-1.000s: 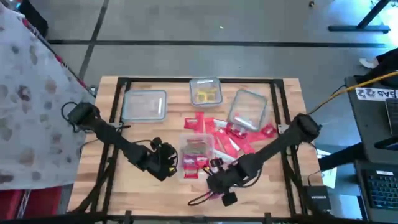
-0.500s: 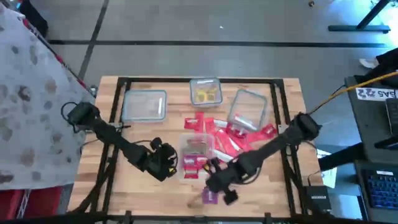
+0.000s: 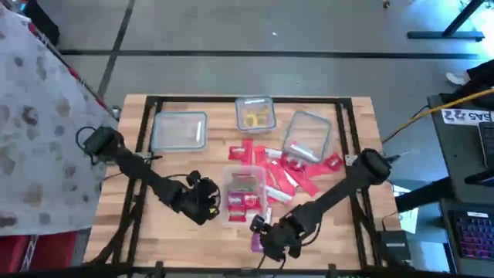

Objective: Sort candy
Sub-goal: Put the purple candy into the rectangular transparent bin

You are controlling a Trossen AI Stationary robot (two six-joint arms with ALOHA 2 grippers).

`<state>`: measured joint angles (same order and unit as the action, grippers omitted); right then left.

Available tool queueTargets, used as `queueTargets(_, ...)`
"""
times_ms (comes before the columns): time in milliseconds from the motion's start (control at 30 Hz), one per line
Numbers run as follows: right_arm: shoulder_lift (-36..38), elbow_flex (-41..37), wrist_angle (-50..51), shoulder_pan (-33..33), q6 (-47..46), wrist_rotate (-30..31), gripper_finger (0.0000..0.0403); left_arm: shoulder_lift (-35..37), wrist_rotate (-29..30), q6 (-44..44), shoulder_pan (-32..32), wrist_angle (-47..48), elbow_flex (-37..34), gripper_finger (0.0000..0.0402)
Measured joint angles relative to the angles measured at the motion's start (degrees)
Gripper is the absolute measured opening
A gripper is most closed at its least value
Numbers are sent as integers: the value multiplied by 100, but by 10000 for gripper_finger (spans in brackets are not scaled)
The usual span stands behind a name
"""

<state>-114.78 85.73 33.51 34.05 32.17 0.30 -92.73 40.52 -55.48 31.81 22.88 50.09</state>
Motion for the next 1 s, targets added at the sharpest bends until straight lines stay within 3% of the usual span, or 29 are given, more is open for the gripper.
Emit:
queueTargets(267, -446, 0, -40, -156, 596, -446, 131, 0, 7, 0, 0, 9, 0, 129)
queueTargets(533, -699, 0, -35, -140, 714, -398, 113, 0, 12, 17, 1, 2, 0, 129)
queueTargets(700, -701, 0, -10, -140, 664, -396, 81, 0, 12, 15, 0, 1, 0, 129)
queueTargets(900, -704, 14, 12, -140, 23, -387, 10, 0, 11, 16, 0, 3, 0, 129)
queueTargets(1000, -705, 165, 117, -140, -475, -399, 7, 0, 11, 16, 1, 2, 0, 129)
